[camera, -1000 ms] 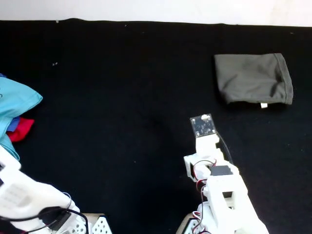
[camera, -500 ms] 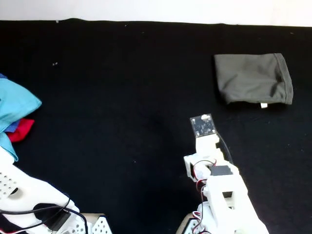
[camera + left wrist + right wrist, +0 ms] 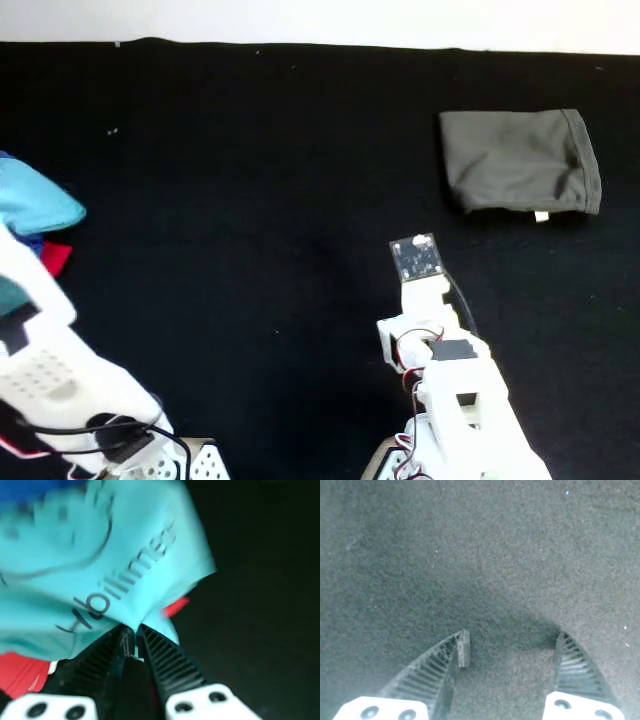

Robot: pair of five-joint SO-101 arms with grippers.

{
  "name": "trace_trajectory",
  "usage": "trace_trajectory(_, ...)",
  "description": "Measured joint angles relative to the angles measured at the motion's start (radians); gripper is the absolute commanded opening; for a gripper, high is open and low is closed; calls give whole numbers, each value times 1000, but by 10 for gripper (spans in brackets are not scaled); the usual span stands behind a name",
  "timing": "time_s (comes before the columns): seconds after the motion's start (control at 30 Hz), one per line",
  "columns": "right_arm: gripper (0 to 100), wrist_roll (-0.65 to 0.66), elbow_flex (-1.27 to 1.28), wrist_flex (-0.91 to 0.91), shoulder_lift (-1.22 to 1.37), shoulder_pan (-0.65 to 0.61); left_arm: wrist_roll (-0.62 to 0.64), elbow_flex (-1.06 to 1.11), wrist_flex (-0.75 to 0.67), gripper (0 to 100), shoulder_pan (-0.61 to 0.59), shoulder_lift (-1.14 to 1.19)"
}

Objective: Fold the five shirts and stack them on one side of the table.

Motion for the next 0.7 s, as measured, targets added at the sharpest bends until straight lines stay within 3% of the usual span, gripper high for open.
trace_trajectory(0.37,264,0,0,0,0,0,-12,-241,46,8,483,-270)
trace_trajectory(0.57,264,0,0,0,0,0,-175,-345,46,8,717,-293)
trace_trajectory(0.7,264,0,0,-14,0,0,-215,-404,46,8,836,-293)
